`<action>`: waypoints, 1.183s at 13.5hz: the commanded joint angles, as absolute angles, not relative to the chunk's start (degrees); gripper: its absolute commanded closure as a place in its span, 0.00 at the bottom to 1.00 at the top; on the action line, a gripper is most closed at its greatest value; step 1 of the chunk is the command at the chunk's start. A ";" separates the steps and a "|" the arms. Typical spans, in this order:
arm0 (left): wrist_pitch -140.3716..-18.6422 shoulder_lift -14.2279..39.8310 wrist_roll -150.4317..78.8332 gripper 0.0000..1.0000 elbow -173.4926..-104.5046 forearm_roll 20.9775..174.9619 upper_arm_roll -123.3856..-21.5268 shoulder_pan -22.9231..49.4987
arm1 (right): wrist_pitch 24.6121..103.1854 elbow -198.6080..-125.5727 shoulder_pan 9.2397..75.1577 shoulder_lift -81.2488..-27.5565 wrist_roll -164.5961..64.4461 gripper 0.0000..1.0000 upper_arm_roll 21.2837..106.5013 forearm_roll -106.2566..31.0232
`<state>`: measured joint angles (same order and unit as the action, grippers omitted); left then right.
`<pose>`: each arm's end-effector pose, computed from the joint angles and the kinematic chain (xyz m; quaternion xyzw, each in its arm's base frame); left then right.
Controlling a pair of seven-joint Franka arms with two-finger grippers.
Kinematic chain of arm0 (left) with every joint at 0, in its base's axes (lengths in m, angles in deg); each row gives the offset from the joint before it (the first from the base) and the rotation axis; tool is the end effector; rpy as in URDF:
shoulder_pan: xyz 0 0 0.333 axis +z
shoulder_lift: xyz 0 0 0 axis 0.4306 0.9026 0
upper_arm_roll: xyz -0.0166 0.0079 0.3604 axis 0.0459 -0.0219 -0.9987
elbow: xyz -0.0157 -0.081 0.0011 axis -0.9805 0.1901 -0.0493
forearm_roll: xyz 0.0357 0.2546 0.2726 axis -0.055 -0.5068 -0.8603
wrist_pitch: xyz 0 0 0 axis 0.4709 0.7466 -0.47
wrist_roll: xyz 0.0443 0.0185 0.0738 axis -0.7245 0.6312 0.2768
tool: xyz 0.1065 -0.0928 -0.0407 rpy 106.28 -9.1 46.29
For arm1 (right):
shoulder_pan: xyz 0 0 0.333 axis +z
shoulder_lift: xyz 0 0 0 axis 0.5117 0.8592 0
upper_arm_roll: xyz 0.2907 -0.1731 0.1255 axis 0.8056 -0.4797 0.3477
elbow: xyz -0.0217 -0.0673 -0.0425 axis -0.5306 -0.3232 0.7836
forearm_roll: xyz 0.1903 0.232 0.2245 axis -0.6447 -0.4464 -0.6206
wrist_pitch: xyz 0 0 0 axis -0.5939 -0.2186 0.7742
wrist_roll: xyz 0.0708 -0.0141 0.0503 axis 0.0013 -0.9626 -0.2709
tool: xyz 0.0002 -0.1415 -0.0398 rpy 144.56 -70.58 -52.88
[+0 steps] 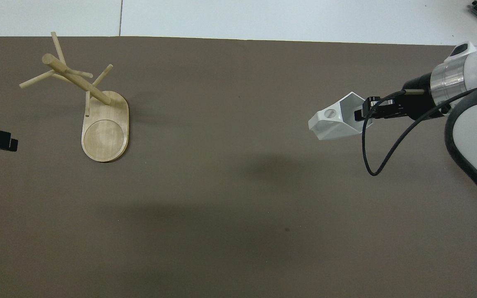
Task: Hang cup on rack
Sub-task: 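Carry the cup toward the mug tree while the left gripper approaches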
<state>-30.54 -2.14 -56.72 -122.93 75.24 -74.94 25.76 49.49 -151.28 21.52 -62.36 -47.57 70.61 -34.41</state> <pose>0.5041 -0.0092 0.6496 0.9984 -0.0507 0.0119 0.0208 0.5929 0.0972 0.5735 -0.9679 -0.0389 -0.0276 0.2467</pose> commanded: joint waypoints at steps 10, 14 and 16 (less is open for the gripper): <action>-34.90 -4.82 -94.00 0.00 -127.97 82.57 -75.13 24.97 | 59.06 -150.80 31.03 -60.08 -44.90 1.00 77.35 -57.56; -34.46 -5.52 -106.32 0.00 -129.03 90.57 -75.13 25.24 | 65.46 -150.80 36.39 -58.24 -41.39 1.00 77.35 -60.89; -34.99 -5.96 -108.37 0.00 -130.16 91.20 -75.05 24.37 | 67.93 -150.80 38.33 -57.97 -38.05 1.00 77.35 -62.22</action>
<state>-33.59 -3.57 -105.36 -126.80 89.90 -74.53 25.49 66.10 -151.31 37.15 -58.50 -41.01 77.23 -60.02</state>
